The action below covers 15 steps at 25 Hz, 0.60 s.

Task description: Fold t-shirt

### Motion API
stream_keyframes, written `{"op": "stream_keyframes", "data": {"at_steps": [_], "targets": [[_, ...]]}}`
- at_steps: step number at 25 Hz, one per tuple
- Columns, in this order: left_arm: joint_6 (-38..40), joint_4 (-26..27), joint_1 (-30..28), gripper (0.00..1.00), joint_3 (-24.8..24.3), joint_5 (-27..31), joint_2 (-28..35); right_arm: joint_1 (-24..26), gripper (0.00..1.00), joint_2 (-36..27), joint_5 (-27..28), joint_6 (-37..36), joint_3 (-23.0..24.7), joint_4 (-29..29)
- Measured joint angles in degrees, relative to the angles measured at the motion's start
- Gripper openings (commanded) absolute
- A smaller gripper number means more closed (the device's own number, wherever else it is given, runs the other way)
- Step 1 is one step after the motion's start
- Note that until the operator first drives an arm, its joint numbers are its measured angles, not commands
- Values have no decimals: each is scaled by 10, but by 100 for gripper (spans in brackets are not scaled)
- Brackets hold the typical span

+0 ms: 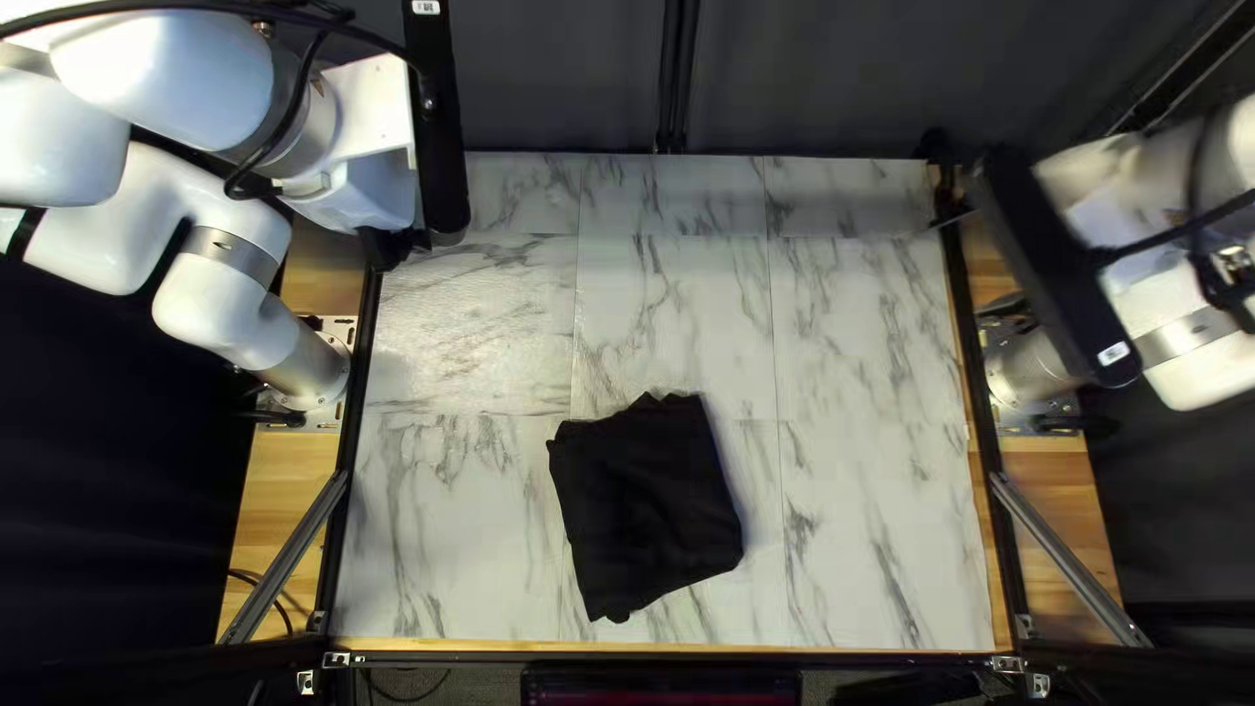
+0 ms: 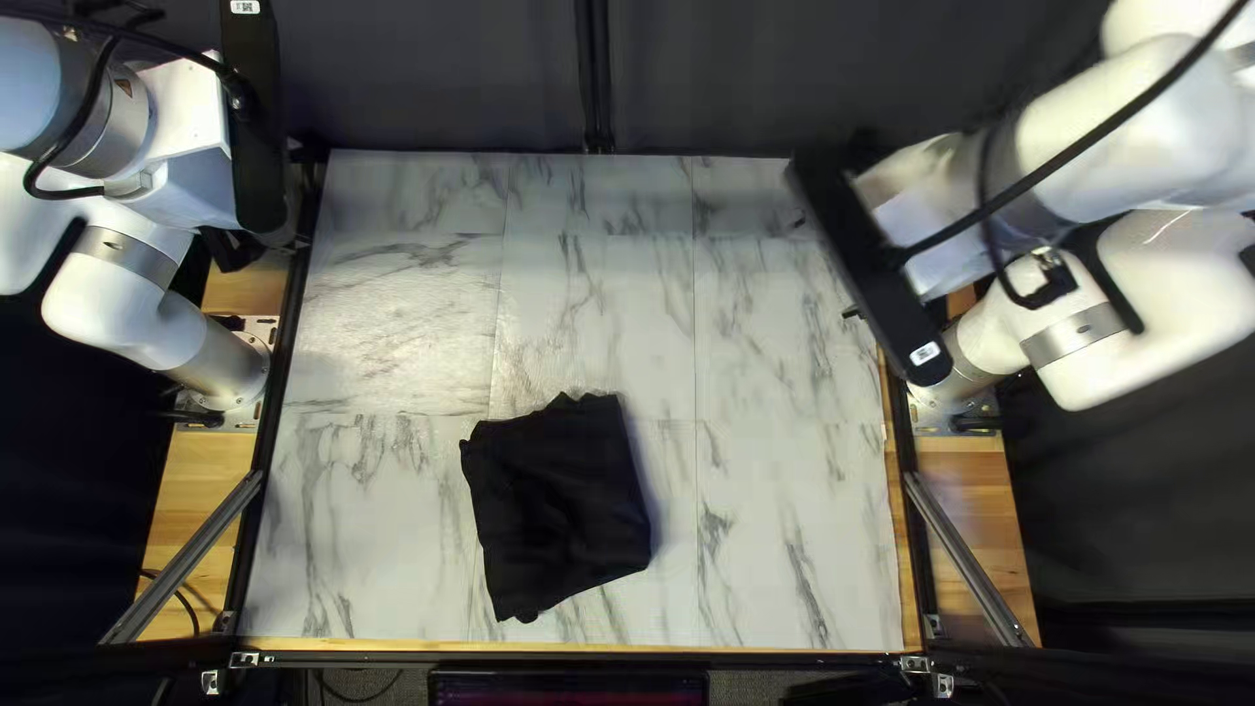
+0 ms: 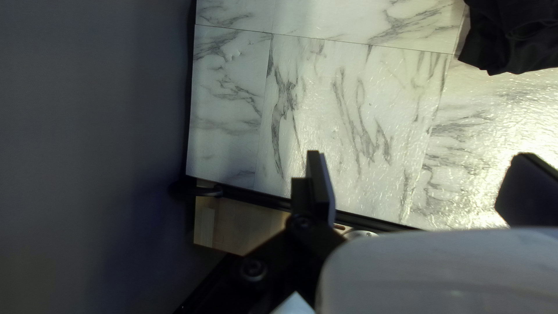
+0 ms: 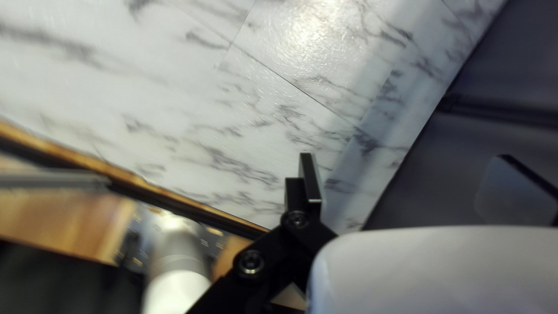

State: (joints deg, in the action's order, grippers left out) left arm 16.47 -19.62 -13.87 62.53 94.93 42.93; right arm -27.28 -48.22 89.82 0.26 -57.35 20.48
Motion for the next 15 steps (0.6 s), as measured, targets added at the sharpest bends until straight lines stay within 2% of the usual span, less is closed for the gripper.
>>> {"op": "stream_keyframes", "data": {"at_steps": [6, 11, 15], "targets": [[0, 0, 0, 100, 0, 0, 0, -6, 100, -8, 7, 3, 3, 5], [0, 0, 0, 100, 0, 0, 0, -29, 100, -51, 15, 41, 38, 12], [0, 0, 0, 100, 0, 0, 0, -30, 100, -54, 14, 46, 41, 12]]}}
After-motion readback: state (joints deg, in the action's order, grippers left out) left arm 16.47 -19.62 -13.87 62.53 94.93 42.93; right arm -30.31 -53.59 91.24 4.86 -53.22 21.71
